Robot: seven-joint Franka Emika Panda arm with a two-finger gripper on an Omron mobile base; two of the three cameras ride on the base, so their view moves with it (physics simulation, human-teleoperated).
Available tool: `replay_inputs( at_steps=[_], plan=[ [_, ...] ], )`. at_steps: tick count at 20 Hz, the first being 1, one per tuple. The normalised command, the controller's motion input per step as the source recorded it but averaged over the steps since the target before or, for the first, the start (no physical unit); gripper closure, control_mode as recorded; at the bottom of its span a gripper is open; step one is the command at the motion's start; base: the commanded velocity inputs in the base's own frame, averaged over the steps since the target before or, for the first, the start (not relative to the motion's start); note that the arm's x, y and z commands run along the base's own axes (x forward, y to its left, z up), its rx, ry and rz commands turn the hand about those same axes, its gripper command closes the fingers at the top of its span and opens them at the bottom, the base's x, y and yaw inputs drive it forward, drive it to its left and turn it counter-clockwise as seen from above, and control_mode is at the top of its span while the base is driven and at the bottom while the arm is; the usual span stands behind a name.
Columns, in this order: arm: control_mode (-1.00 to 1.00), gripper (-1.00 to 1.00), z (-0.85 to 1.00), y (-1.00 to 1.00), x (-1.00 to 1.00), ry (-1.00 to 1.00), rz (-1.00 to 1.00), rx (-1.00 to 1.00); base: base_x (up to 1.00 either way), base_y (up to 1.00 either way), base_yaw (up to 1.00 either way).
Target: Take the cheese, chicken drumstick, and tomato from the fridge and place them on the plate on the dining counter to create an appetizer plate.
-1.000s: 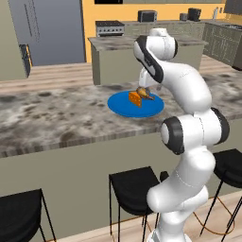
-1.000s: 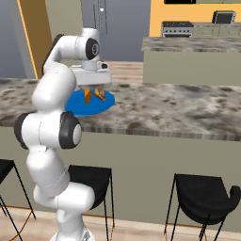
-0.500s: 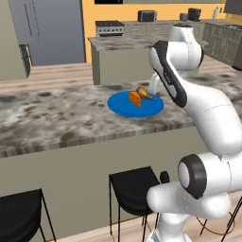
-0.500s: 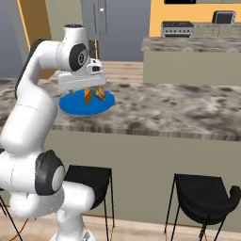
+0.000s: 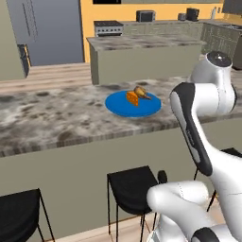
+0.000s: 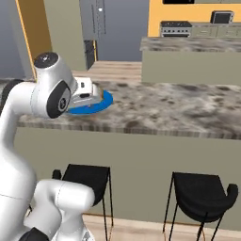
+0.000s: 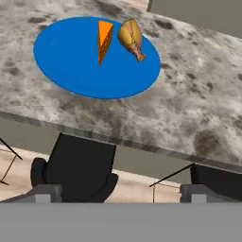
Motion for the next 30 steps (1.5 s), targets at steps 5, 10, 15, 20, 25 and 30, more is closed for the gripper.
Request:
replay_inputs(
  at_steps=[5, 10, 15, 20, 25, 30],
  plan=[
    [1.0, -1.0, 0.0, 0.0, 0.0, 0.0, 0.0, 0.0, -0.39, -1.0, -0.21],
    [1.0, -1.0, 0.0, 0.0, 0.0, 0.0, 0.0, 0.0, -0.02, -1.0, -0.15],
    [1.0, -1.0, 0.0, 0.0, 0.0, 0.0, 0.0, 0.0, 0.0, -1.0, -0.14],
    [1.0, -1.0, 0.0, 0.0, 0.0, 0.0, 0.0, 0.0, 0.01, -1.0, -0.21],
    [1.0, -1.0, 0.0, 0.0, 0.0, 0.0, 0.0, 0.0, 0.0, -1.0, -0.25],
    [1.0, -1.0, 0.0, 0.0, 0.0, 0.0, 0.0, 0.0, 0.02, -1.0, -0.3]
  ],
)
